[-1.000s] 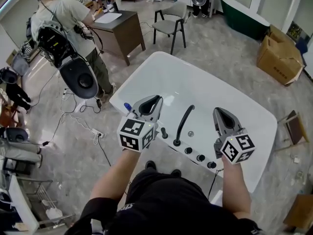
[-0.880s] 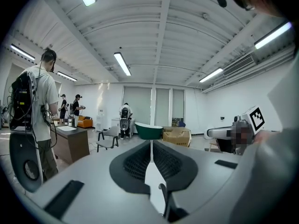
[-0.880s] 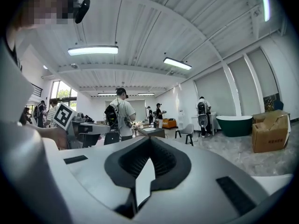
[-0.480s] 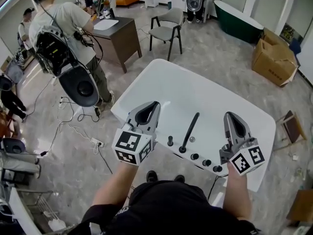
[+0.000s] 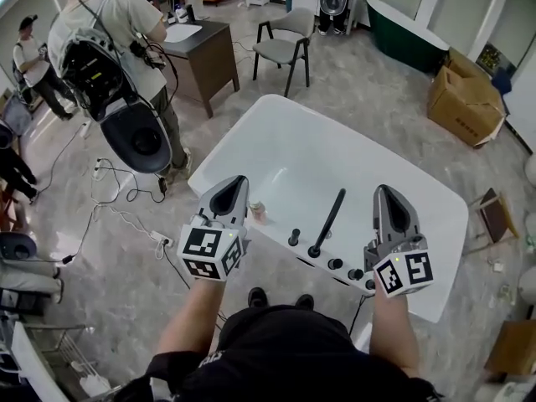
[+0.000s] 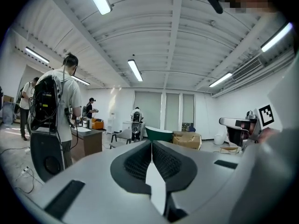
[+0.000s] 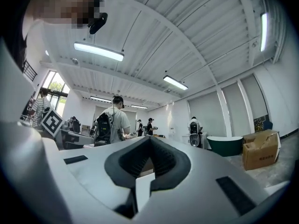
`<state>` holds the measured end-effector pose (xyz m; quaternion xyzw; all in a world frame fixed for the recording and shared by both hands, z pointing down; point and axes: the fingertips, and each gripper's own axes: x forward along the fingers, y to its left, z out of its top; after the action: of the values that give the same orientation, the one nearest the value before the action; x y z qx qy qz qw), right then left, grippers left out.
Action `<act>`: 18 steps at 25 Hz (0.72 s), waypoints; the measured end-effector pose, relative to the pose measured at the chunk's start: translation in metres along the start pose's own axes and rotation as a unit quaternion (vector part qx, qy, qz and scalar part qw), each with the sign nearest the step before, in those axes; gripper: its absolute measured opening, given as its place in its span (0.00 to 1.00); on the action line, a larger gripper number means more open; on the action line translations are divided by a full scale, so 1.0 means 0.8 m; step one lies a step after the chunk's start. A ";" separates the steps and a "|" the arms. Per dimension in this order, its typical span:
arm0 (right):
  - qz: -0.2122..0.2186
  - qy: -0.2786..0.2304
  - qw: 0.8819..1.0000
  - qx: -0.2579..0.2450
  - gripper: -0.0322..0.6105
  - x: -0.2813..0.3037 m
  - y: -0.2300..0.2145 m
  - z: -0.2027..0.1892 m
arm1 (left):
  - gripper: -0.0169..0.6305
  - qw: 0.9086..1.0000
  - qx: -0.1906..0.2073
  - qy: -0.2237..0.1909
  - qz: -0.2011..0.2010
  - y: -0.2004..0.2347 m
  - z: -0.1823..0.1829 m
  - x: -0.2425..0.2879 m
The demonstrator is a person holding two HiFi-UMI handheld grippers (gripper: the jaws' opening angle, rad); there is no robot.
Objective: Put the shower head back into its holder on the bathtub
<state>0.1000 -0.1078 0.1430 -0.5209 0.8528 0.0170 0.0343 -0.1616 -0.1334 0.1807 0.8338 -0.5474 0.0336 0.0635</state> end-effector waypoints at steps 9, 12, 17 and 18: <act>0.032 0.029 0.999 0.019 0.07 0.017 0.046 0.029 | 0.06 1.000 0.024 0.000 -0.017 0.008 0.038 -0.002; 0.036 0.026 0.999 0.017 0.07 0.014 0.049 0.040 | 0.06 0.999 0.025 -0.001 -0.021 0.003 0.042 -0.006; 0.034 0.027 0.999 0.018 0.07 0.003 0.046 0.039 | 0.06 0.999 0.023 0.000 -0.024 -0.003 0.039 -0.012; 0.034 0.028 0.999 0.019 0.07 0.001 0.043 0.033 | 0.06 0.999 0.024 -0.001 -0.025 -0.006 0.035 -0.010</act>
<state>0.0703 -0.0911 0.1163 -0.4908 0.8709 -0.0126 0.0196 -0.1609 -0.1288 0.1515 0.8484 -0.5257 0.0441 0.0441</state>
